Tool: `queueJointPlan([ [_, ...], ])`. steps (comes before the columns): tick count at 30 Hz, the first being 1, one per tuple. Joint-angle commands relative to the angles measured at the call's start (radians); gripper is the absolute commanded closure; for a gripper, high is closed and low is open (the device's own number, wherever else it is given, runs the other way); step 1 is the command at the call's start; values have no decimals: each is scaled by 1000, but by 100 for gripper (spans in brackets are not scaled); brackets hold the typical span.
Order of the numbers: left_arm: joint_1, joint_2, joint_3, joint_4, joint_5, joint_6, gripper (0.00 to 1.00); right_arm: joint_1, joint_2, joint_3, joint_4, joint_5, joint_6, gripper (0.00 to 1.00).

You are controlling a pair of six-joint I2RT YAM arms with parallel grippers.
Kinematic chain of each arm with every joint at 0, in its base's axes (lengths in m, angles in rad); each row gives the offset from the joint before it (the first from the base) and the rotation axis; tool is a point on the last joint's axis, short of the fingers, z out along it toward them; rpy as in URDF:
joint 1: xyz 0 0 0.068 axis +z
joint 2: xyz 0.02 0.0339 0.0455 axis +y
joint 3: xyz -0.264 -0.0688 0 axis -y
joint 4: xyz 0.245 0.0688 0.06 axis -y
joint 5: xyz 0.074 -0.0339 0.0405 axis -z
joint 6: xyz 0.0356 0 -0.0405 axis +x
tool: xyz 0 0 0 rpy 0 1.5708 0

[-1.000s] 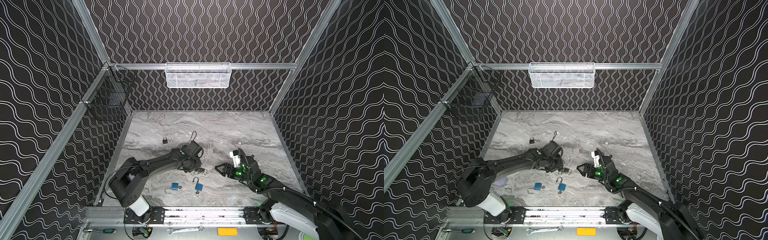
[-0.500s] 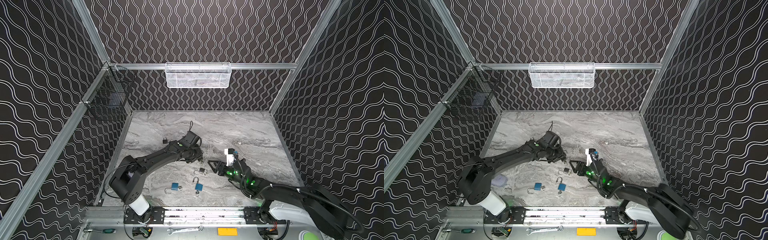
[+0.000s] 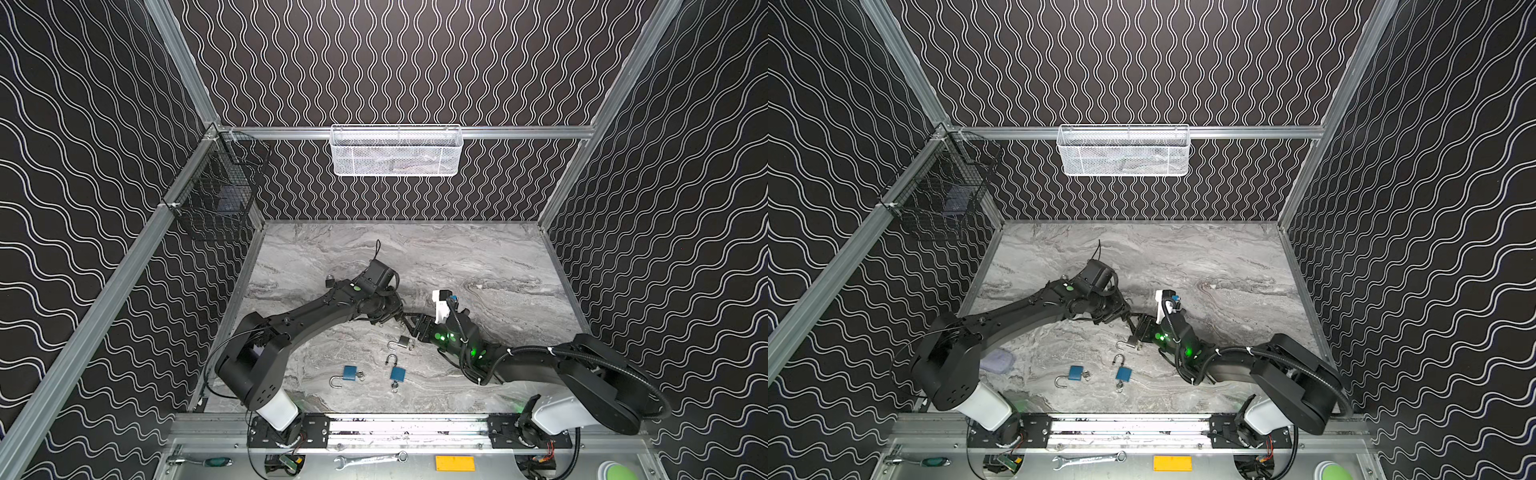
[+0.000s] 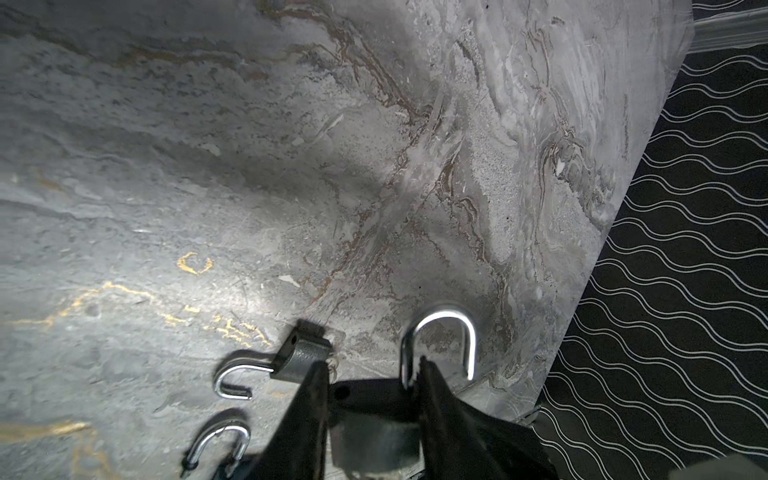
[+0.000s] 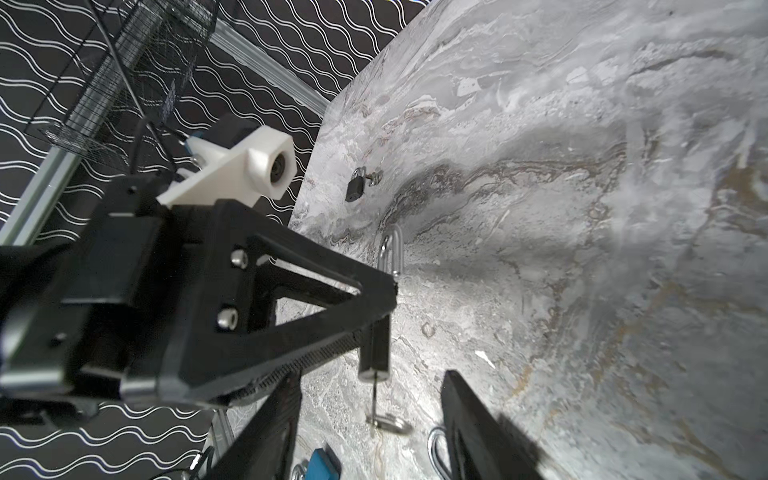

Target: Lock with the key

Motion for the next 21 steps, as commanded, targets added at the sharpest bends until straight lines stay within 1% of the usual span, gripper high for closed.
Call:
queueJointPlan([
  [1,4,-9,0,38,13,20,85,13,29,25,51,31,2,44],
  [4,6,-16,6,30,8,21,85,23,49,36,61,35,-8,45],
  [7,8,-21,0,34,9,20,85,36,62,57,30,62,-21,47],
  [12,9,-31,-13,43,17,13,85,40,88,68,63,95,-26,54],
  [21,15,-53,-32,52,17,9,86,48,91,85,35,110,-36,55],
])
